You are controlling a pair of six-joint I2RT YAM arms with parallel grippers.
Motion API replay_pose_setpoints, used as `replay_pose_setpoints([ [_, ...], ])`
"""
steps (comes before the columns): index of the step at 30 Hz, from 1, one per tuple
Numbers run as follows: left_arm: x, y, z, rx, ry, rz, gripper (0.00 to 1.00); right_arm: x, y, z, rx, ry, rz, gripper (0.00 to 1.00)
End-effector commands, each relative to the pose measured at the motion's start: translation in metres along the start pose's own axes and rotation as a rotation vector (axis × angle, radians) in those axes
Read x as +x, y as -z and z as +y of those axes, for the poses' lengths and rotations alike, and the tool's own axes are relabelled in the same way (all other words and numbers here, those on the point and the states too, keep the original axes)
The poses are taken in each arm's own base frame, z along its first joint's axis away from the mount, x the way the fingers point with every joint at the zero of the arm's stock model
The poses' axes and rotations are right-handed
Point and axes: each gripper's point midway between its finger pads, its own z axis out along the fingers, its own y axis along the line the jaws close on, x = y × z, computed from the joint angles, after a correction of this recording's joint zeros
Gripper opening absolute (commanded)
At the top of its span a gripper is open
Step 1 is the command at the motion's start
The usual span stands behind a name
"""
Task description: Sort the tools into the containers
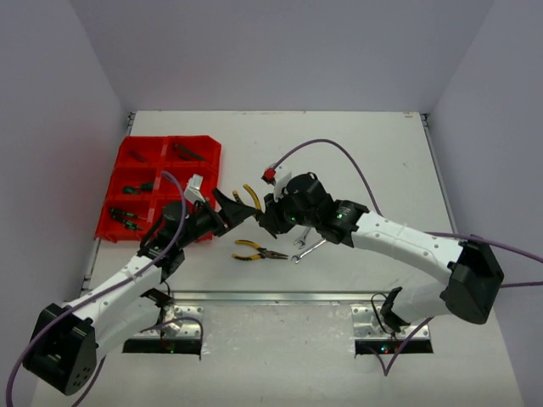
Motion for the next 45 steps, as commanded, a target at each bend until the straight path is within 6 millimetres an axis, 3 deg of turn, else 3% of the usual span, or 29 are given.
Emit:
replay_pose_setpoints([
  [1, -0.026, -0.013, -0.042, 0.118, 0.011, -0.094, 0.82, -0.036, 0.012, 0.027, -0.127, -0.006, -0.146, 0.00],
  [12, -0.033, -0.022, -0.074, 0.180, -0.028, -0.111, 0.01, -0.040, 0.026, 0.039, -0.192, 0.007, -0.175, 0.00],
  [15, -0.028, -0.022, -0.082, 0.225, -0.038, -0.090, 0.00, -0.041, 0.026, 0.039, -0.188, 0.005, -0.178, 0.03],
  [16, -0.029, -0.022, -0.083, 0.227, -0.041, -0.093, 0.00, -0.040, 0.026, 0.038, -0.184, 0.004, -0.179, 0.15],
  [19, -0.046, -0.022, -0.087, 0.187, -0.079, -0.158, 0.00, -0.037, 0.027, 0.023, -0.101, -0.033, -0.193, 0.94],
  [20, -0.054, -0.022, -0.079, 0.121, -0.103, -0.191, 0.00, -0.034, 0.029, 0.016, -0.063, -0.047, -0.190, 0.99],
  [21, -0.062, -0.021, -0.068, 0.043, -0.133, -0.220, 0.00, -0.031, 0.031, 0.008, -0.025, -0.058, -0.184, 0.99],
  [24, -0.116, -0.007, -0.038, -0.210, -0.160, -0.412, 0.00, -0.020, 0.043, -0.023, 0.151, -0.089, -0.172, 0.99],
  [25, -0.125, -0.004, -0.043, -0.213, -0.160, -0.449, 0.00, -0.015, 0.044, -0.031, 0.192, -0.098, -0.158, 0.99],
  [28, -0.182, 0.024, 0.025, -0.500, -0.120, -0.614, 0.00, -0.007, 0.065, -0.051, 0.294, -0.121, -0.177, 0.99],
  [31, -0.224, 0.050, 0.064, -0.697, -0.093, -0.771, 0.00, -0.002, 0.084, -0.054, 0.290, -0.133, -0.219, 0.99],
  [34, -0.250, 0.048, 0.085, -0.776, -0.058, -0.839, 0.00, 0.003, 0.091, -0.050, 0.257, -0.130, -0.229, 0.99],
  [38, -0.285, 0.046, 0.082, -0.816, -0.078, -0.928, 0.00, 0.013, 0.099, -0.050, 0.242, -0.111, -0.233, 0.99],
  [45, -0.288, 0.048, 0.127, -0.985, -0.123, -0.954, 0.00, 0.019, 0.114, -0.049, 0.222, -0.089, -0.270, 0.99],
])
